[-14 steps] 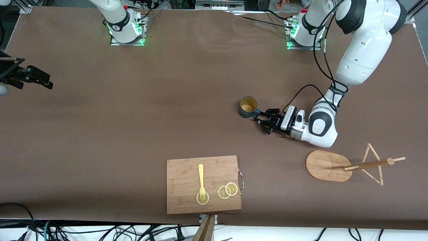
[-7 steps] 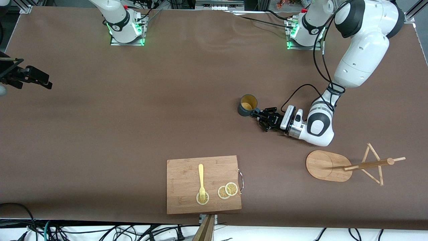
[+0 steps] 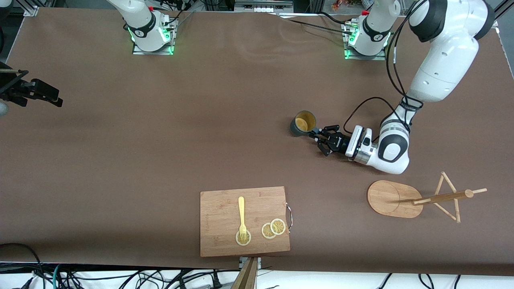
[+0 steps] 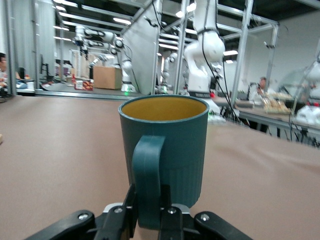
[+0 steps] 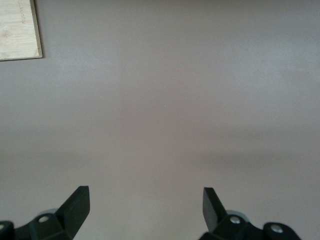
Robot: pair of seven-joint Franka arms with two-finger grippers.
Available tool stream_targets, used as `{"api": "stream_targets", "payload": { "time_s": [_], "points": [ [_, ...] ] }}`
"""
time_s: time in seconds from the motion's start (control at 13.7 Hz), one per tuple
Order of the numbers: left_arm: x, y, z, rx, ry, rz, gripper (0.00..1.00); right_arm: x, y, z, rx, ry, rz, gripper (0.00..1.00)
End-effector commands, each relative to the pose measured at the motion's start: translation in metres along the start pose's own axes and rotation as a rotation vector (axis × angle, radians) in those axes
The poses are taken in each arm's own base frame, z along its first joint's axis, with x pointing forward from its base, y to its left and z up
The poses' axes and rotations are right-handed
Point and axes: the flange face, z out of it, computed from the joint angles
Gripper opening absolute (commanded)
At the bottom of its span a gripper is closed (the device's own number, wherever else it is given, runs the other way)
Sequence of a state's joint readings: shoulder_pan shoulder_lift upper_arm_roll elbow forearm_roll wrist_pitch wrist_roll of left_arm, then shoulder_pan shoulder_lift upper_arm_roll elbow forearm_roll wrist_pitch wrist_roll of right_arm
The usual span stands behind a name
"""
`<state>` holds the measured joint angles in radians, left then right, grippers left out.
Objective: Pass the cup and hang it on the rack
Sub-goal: 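Grasp the mug handle with the left gripper and lift it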
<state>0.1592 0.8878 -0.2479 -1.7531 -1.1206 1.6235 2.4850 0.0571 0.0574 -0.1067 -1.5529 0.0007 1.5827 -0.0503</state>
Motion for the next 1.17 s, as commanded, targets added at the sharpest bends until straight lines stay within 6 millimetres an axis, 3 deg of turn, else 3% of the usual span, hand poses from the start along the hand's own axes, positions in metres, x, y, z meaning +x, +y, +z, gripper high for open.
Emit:
{"api": "stream_targets", "payload": {
  "time_s": [0.0,0.29,0.51,0.8,1.09],
  "points": [
    [0.024,0.059,0.016,0.050,0.032,-0.100,0.00,0.001,0.001,-0.006,-0.007,0.004,0.008,1.00],
    [-0.001,0.124,-0.021,0.148,0.092,-0.218,0.00,0.001,0.001,-0.006,-0.007,0.006,0.008,1.00],
    [-0.005,0.145,-0.066,0.240,0.150,-0.265,0.00,0.001,0.001,-0.006,-0.007,0.003,0.008,1.00],
    [0.034,0.158,-0.128,0.308,0.151,-0.399,0.00,0.001,0.000,-0.005,-0.007,0.001,0.007,1.00],
    [0.048,0.193,-0.193,0.360,0.211,-0.675,0.00,0.001,0.000,-0.006,-0.007,0.004,0.005,1.00]
  ]
}}
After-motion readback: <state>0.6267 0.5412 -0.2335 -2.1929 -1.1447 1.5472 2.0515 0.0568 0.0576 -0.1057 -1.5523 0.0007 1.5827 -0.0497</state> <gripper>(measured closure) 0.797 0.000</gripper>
